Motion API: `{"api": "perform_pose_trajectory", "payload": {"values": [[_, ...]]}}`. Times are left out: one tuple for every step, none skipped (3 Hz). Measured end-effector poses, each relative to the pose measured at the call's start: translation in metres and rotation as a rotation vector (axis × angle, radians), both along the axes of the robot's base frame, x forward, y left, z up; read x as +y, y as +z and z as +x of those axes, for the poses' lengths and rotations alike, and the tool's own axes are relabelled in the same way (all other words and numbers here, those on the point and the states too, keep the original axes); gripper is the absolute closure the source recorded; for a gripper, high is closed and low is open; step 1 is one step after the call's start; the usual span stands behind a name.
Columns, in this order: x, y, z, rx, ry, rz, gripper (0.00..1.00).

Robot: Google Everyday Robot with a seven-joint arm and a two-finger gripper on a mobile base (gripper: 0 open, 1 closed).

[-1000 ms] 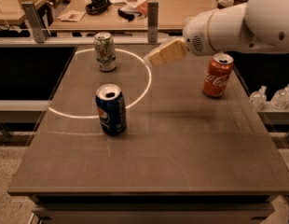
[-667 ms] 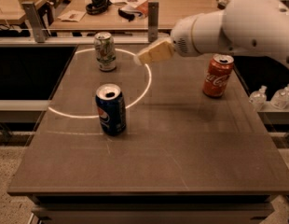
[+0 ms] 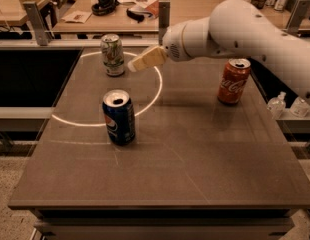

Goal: Pick 7up can

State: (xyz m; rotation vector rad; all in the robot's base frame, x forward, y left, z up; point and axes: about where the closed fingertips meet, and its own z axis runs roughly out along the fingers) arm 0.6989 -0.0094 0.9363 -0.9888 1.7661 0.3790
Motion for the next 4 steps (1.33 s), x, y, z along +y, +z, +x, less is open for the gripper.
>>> {"api": "perform_pose_trajectory", "payload": {"values": [[0.020,-0.015,0.016,0.027,0.065,0.002,0.00],[0.034,-0.028,0.029,0.049,0.110,0.007,0.00],[0.043,-0.040,0.034,0.071,0.121,0.013,0.00],[0.044,-0.051,0.039,0.059,0.140,0.099,0.00]]}}
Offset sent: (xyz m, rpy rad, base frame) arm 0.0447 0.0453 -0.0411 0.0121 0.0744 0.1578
